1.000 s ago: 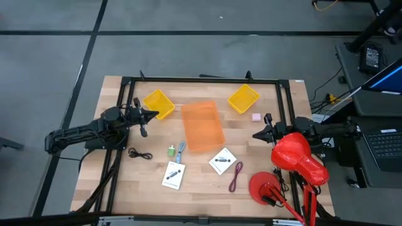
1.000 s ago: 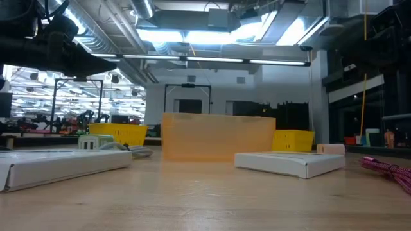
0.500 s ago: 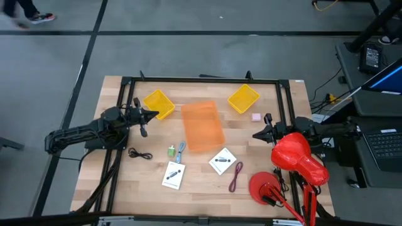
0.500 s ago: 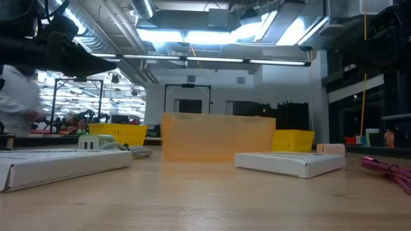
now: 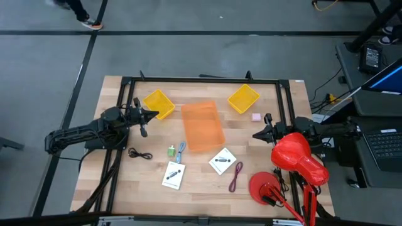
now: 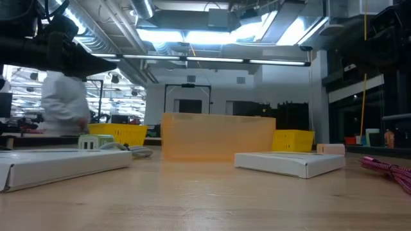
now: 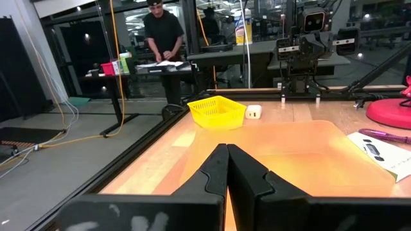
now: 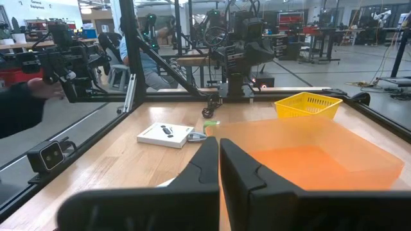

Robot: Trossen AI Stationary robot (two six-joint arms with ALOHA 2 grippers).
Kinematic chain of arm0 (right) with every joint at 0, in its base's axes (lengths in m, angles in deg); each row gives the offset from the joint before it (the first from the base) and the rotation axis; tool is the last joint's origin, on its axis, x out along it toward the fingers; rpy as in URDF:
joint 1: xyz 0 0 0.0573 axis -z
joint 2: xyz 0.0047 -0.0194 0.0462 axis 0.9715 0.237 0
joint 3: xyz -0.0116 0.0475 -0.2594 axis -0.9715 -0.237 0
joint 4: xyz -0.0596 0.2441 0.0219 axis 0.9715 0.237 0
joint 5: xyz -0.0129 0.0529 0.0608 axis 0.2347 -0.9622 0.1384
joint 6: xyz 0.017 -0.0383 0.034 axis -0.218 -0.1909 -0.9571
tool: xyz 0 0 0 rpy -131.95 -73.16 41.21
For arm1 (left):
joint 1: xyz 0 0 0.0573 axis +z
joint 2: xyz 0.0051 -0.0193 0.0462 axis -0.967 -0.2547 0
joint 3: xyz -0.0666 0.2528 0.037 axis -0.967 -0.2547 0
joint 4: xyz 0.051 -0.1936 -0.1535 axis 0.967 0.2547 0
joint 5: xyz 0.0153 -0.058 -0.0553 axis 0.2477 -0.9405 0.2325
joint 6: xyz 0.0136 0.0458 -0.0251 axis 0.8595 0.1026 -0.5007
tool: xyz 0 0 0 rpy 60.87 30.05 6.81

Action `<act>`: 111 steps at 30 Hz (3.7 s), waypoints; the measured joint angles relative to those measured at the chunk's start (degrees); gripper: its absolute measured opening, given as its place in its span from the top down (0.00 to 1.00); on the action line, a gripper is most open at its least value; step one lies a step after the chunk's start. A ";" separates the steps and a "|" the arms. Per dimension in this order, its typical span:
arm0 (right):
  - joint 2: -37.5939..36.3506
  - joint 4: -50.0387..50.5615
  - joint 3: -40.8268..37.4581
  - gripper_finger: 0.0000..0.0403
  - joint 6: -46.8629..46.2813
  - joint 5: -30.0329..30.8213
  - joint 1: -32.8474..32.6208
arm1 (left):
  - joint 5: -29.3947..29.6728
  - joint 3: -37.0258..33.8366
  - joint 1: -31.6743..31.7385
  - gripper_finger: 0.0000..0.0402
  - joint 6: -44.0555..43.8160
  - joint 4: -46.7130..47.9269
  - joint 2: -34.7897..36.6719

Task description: Pick and place items into bin

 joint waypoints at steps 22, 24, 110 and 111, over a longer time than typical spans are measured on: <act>0.02 -1.33 -0.01 1.00 0.01 0.02 -0.02 | 0.02 0.00 0.00 1.00 -7.20 -0.07 0.00; 0.02 -1.29 -0.02 1.00 -0.49 0.02 0.00 | -0.14 0.00 -0.09 1.00 -8.17 -0.04 0.00; 44.95 29.33 31.83 1.00 -7.48 8.59 11.75 | -11.77 10.47 -0.16 1.00 -5.20 -16.84 -32.63; 45.47 30.25 32.30 1.00 -7.60 7.84 12.28 | -11.77 10.47 -0.16 1.00 -5.83 -16.74 -32.63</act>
